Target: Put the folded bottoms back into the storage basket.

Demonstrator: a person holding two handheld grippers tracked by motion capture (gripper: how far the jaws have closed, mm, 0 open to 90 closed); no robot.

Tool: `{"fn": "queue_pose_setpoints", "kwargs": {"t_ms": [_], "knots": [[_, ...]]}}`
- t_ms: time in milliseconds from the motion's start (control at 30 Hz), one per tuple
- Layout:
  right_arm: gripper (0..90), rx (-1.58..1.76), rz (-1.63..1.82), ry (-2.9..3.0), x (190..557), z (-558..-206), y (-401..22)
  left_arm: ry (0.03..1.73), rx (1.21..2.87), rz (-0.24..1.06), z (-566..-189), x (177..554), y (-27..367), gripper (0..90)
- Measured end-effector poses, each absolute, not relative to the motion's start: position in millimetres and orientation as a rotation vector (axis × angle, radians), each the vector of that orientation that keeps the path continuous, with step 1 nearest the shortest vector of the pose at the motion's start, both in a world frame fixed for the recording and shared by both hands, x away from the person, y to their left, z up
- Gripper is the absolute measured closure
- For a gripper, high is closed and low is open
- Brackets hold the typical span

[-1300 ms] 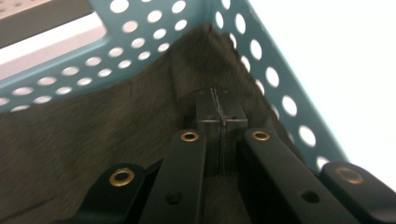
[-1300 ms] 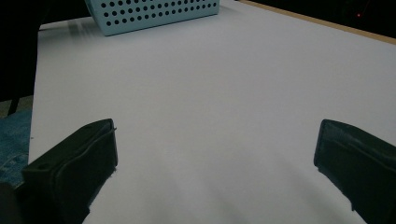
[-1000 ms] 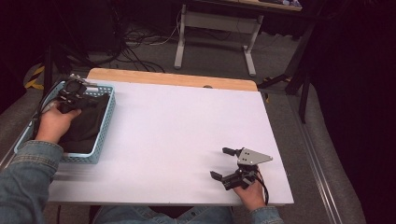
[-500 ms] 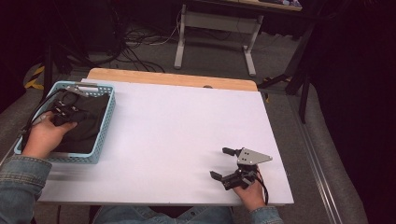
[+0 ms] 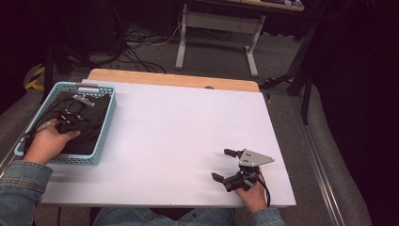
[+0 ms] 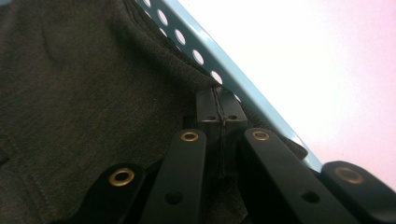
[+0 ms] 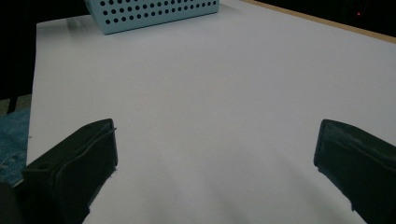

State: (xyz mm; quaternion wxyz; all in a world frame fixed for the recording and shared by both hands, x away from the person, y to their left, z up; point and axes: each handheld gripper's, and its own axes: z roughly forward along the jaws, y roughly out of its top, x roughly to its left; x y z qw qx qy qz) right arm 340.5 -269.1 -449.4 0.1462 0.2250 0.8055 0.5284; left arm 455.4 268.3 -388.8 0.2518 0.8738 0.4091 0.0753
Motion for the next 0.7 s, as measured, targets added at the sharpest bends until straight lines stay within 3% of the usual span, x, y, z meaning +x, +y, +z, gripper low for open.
{"fn": "queue_pose_setpoints", "kwargs": {"t_ms": [267, 433, 700], "knots": [[0.4, 0.647, 1.522, 2.319, 340.4, -449.4, -269.1, 1.126, 2.417, 0.171, -399.3, 457.5, 268.0, 89.7], [0.4, 0.647, 1.52, 2.32, 340.4, -449.4, -268.9, 1.165, 2.545, 0.166, -415.0, 459.6, 261.5, 89.7], [0.4, 0.648, 1.52, 2.32, 340.6, -449.4, -269.2, 1.18, 2.521, 0.163, -413.1, 458.7, 262.5, 89.6]]}}
